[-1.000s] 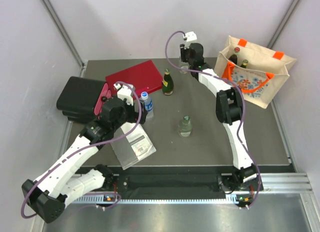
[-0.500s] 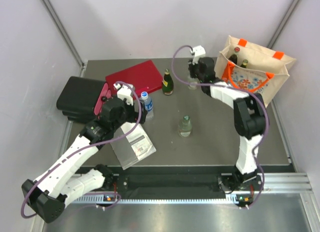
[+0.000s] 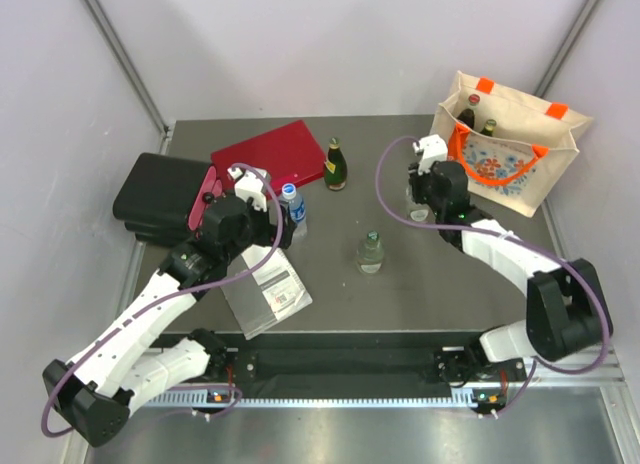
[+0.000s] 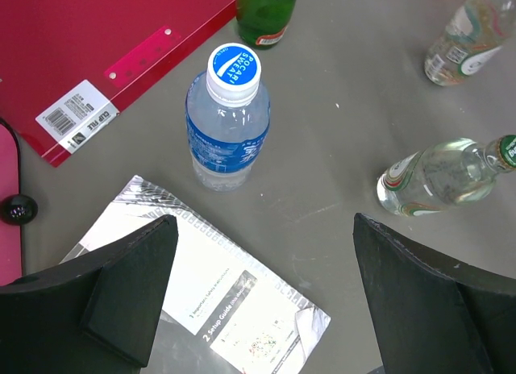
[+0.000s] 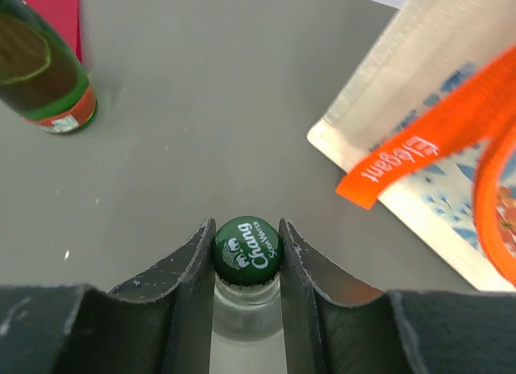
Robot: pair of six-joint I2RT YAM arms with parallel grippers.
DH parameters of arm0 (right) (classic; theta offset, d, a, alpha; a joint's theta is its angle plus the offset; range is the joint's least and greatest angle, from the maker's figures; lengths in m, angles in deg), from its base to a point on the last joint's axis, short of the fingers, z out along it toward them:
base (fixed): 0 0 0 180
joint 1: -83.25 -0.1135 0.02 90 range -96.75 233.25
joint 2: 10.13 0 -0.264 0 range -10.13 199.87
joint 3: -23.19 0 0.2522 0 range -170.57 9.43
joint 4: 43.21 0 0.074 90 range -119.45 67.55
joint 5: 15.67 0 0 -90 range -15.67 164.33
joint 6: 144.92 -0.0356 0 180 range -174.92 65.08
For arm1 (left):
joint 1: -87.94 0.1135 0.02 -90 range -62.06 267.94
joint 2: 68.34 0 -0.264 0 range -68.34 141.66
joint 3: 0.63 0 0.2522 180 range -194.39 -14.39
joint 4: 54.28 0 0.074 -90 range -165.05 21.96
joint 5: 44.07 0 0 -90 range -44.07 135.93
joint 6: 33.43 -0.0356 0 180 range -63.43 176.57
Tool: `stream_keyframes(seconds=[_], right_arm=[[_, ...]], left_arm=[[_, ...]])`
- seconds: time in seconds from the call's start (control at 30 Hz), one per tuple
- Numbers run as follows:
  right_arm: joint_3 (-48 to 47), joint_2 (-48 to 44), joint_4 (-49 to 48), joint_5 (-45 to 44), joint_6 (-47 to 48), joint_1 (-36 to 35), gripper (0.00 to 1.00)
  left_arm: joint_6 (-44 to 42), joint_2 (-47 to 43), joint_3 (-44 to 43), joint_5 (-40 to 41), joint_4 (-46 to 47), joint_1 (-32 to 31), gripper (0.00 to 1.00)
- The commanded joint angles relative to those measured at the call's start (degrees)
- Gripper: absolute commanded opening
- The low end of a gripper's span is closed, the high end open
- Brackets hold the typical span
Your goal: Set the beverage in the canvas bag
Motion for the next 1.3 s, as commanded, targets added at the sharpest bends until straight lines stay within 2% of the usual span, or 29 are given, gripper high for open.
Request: stream_keyframes(seconds=[0.0,0.17,0.43,0.57,0.63,0.77,1.07,1.27], right_arm=[[-1.67,-8.43,-4.37,-2.12,-0.51,-0.23,0.0],[-4.3,-10.98,1.0,-2.56,-1.04,-0.32,0.0],[-14.76,-12.57,11.29,-3.08,-1.04,0.03,0.0],[-23.35,-11.43,19.63,-3.35,-0.96,2.31,0.0],[-25.65,-11.16,20.52,-2.48,-0.6,3.89,0.0],[-35.56,-8.97,25.0,-0.01,-1.48,10.03,0.0],[-47.98,-3.79,22.46,3.59,-3.94,20.07,0.0],[-56.24,3.42,20.88,4.03,-6.21,27.45,0.0]], left_arm=[[0.24,-1.54,-0.01,-0.46,2.66,-0.23,0.94],[0.15,-1.45,-0.01,-0.55,2.66,-0.23,0.94],[-0.03,-1.28,-0.01,-0.11,2.66,-0.23,0.94],[-0.03,-1.36,-0.1,-0.11,2.57,-0.32,0.94],[-0.03,-1.01,-0.19,-0.46,2.66,-0.32,0.94],[-0.03,-1.36,-0.28,-0.46,2.48,-0.23,0.94],[-0.03,-1.54,-0.28,-0.02,2.57,-0.23,0.94],[-0.03,-2.06,-0.28,-0.02,2.57,-0.23,0.94]])
